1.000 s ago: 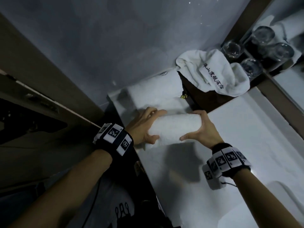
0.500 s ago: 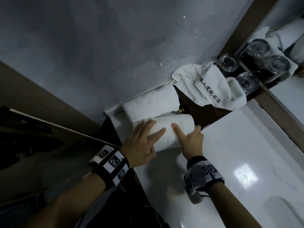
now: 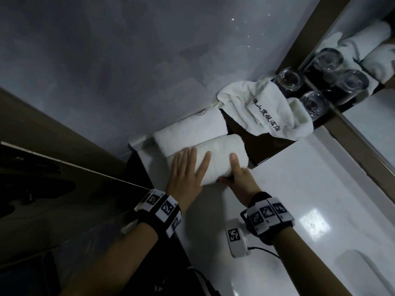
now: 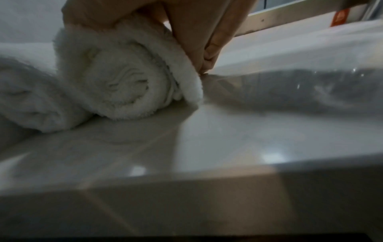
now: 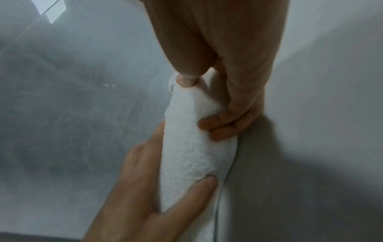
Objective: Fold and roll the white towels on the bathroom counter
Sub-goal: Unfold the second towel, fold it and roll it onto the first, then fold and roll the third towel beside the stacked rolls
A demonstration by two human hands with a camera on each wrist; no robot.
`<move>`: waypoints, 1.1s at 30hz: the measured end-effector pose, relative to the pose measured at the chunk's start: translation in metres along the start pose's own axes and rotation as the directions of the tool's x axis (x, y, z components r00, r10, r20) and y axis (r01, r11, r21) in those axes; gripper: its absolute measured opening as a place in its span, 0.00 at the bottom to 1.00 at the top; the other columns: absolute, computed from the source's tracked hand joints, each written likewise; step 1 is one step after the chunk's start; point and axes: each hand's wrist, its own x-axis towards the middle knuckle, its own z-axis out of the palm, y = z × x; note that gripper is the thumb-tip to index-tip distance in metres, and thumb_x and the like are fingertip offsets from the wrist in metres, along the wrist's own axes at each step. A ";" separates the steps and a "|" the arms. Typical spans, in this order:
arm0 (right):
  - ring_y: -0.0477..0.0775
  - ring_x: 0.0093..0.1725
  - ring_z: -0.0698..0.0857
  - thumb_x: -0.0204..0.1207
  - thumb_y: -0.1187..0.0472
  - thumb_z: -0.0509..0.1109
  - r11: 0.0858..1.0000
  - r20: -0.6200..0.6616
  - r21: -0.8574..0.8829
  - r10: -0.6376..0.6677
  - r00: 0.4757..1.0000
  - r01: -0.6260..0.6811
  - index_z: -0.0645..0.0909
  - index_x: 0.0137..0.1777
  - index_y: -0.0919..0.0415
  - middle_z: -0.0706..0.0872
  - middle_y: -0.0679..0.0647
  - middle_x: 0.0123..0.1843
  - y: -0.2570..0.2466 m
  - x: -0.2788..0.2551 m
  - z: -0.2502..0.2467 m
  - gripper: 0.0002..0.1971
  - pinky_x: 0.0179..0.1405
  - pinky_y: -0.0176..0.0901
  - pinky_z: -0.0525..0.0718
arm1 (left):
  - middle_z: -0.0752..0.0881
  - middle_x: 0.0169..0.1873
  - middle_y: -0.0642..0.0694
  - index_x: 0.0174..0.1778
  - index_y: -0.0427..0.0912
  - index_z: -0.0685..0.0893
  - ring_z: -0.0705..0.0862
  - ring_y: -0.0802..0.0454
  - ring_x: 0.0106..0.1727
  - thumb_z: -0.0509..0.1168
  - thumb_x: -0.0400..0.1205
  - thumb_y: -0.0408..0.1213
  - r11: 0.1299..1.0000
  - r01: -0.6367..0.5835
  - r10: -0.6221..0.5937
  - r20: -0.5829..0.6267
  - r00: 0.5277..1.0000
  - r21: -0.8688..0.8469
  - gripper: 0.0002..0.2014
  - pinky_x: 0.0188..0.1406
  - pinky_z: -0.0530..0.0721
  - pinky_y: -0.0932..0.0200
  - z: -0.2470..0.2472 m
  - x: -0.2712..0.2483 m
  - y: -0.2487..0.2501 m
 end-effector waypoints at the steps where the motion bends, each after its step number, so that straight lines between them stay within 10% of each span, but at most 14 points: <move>1: 0.38 0.43 0.89 0.84 0.51 0.57 1.000 0.027 0.016 -0.023 0.999 0.022 0.76 0.66 0.70 0.86 0.65 0.56 0.001 -0.002 -0.003 0.22 0.40 0.25 0.83 | 0.81 0.66 0.34 0.72 0.48 0.73 0.80 0.38 0.66 0.77 0.61 0.46 1.000 0.011 -0.011 0.004 1.000 -0.004 0.40 0.64 0.81 0.42 -0.001 -0.002 0.003; 4: 0.61 0.50 0.88 0.81 0.41 0.55 0.963 -0.060 -0.267 -0.054 0.997 0.036 0.85 0.47 0.74 0.89 0.69 0.47 0.000 -0.007 -0.015 0.32 0.58 0.52 0.84 | 0.80 0.68 0.36 0.72 0.45 0.73 0.79 0.41 0.69 0.75 0.64 0.39 0.999 0.009 -0.011 -0.046 0.999 -0.042 0.37 0.66 0.80 0.44 0.000 -0.006 0.007; 7: 0.67 0.40 0.87 0.80 0.43 0.59 0.802 -0.220 -0.584 -0.307 0.926 0.127 0.83 0.35 0.71 0.89 0.64 0.33 -0.004 -0.010 -0.035 0.29 0.50 0.58 0.84 | 0.83 0.65 0.42 0.69 0.44 0.78 0.82 0.47 0.66 0.71 0.68 0.32 0.995 -0.074 0.062 -0.167 0.984 -0.067 0.30 0.65 0.81 0.46 -0.001 -0.004 0.013; 12: 0.66 0.51 0.82 0.78 0.64 0.64 0.621 -0.253 -0.691 -0.687 0.682 0.370 0.80 0.55 0.68 0.83 0.65 0.53 -0.038 0.007 -0.064 0.09 0.49 0.50 0.77 | 0.86 0.59 0.44 0.64 0.41 0.82 0.85 0.45 0.61 0.56 0.67 0.26 0.959 -0.164 0.133 -0.146 0.980 -0.232 0.28 0.60 0.83 0.45 -0.020 0.005 0.032; 15: 0.64 0.60 0.78 0.76 0.67 0.66 0.518 -0.196 -0.756 -0.764 0.615 0.401 0.73 0.66 0.69 0.75 0.67 0.64 -0.062 0.024 -0.070 0.19 0.56 0.48 0.77 | 0.76 0.68 0.41 0.69 0.40 0.73 0.74 0.42 0.69 0.72 0.65 0.32 0.879 -0.099 0.125 0.026 0.992 -0.467 0.34 0.69 0.72 0.44 -0.024 0.010 0.033; 19: 0.66 0.68 0.71 0.77 0.63 0.64 0.353 -0.132 -0.896 -0.792 0.596 0.270 0.63 0.74 0.71 0.70 0.68 0.70 -0.086 0.053 -0.069 0.27 0.68 0.52 0.71 | 0.72 0.68 0.43 0.69 0.41 0.72 0.68 0.46 0.71 0.66 0.76 0.36 0.731 0.017 -0.002 0.023 1.000 -0.682 0.24 0.71 0.60 0.57 -0.030 0.015 0.028; 23: 0.64 0.68 0.70 0.82 0.65 0.53 0.347 -0.207 -0.934 -0.722 0.661 0.087 0.55 0.76 0.73 0.69 0.69 0.71 -0.090 0.072 -0.061 0.25 0.67 0.48 0.63 | 0.74 0.64 0.40 0.66 0.38 0.75 0.71 0.46 0.67 0.64 0.77 0.29 0.667 0.029 -0.029 0.013 0.999 -0.745 0.20 0.66 0.60 0.63 -0.032 0.014 0.019; 27: 0.68 0.65 0.73 0.81 0.66 0.54 0.385 -0.227 -0.919 -0.699 0.678 0.089 0.68 0.66 0.74 0.74 0.72 0.65 -0.091 0.070 -0.058 0.16 0.62 0.53 0.68 | 0.75 0.63 0.41 0.65 0.38 0.76 0.72 0.46 0.65 0.64 0.76 0.27 0.656 0.020 -0.023 0.007 1.000 -0.755 0.19 0.61 0.57 0.78 -0.027 0.007 0.007; 31: 0.68 0.52 0.80 0.77 0.64 0.60 0.534 -0.243 -0.788 -0.727 0.642 0.306 0.74 0.56 0.74 0.81 0.71 0.53 -0.089 0.043 -0.054 0.13 0.49 0.56 0.73 | 0.75 0.62 0.42 0.64 0.39 0.77 0.72 0.47 0.64 0.63 0.77 0.25 0.572 0.054 -0.068 0.018 0.998 -0.818 0.19 0.56 0.60 0.88 -0.027 0.000 -0.002; 33: 0.54 0.38 0.79 0.75 0.62 0.65 0.639 -0.258 -0.589 -0.729 0.634 0.495 0.75 0.51 0.70 0.81 0.56 0.39 -0.090 0.022 -0.048 0.10 0.38 0.41 0.72 | 0.75 0.62 0.40 0.64 0.39 0.76 0.74 0.49 0.63 0.63 0.77 0.25 0.497 0.084 -0.115 0.030 0.993 -0.864 0.19 0.55 0.67 0.82 -0.030 -0.003 -0.004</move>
